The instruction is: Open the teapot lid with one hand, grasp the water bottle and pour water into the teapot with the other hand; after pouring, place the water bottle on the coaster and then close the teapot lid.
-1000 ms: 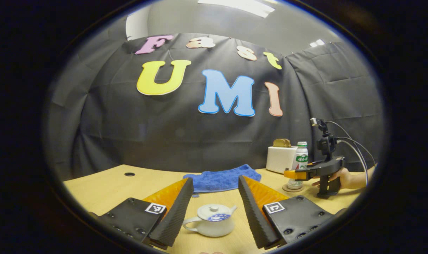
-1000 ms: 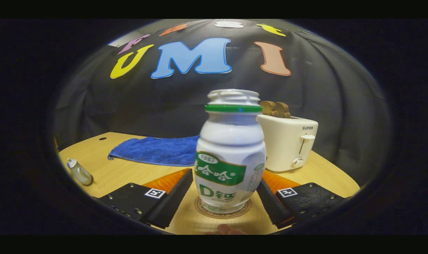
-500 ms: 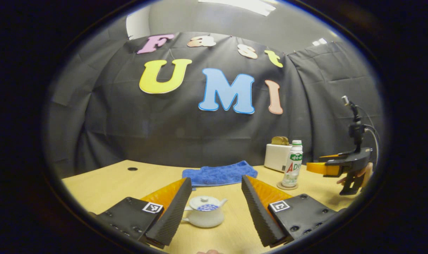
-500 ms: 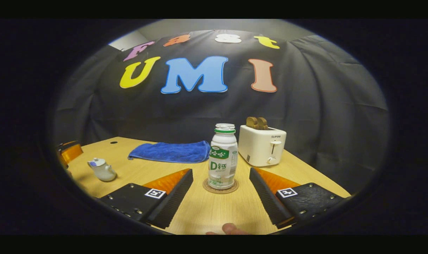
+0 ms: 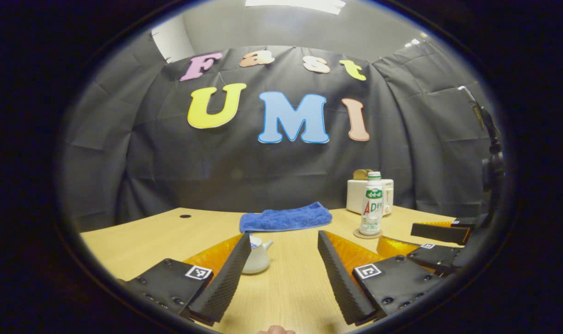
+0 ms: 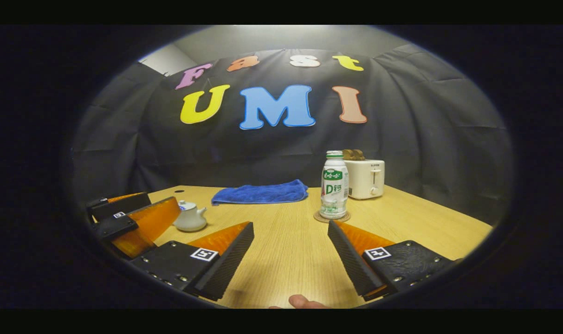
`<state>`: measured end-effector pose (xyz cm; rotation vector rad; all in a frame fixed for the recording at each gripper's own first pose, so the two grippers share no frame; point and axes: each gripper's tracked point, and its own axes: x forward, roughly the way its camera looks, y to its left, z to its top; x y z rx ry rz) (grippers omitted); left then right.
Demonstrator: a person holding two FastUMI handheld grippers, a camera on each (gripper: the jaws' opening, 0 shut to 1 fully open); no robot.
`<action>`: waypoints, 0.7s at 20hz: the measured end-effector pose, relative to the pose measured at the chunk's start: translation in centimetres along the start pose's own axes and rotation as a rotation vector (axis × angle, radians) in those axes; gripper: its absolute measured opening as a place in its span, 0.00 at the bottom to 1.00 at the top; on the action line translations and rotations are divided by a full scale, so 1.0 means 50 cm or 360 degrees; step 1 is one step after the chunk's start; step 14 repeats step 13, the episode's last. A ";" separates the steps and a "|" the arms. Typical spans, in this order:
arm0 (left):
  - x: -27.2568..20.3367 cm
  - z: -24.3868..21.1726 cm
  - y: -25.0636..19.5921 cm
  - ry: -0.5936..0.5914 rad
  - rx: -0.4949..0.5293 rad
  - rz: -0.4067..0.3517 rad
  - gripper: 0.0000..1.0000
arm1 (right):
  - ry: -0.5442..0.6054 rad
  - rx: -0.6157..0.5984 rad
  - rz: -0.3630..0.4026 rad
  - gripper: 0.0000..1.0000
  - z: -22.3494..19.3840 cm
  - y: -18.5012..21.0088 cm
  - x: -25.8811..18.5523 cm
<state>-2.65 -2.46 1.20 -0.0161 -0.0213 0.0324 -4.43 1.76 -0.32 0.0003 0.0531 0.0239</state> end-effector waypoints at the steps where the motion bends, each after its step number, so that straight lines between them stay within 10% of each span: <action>1: 0.002 -0.019 0.002 0.0068 0.0011 0.0012 0.99 | -0.0038 -0.0023 -0.0025 0.99 0.003 -0.001 -0.002; 14: 0.006 -0.015 -0.008 0.0048 0.0028 0.0050 0.99 | -0.0066 0.0000 -0.0111 0.96 0.005 -0.001 -0.012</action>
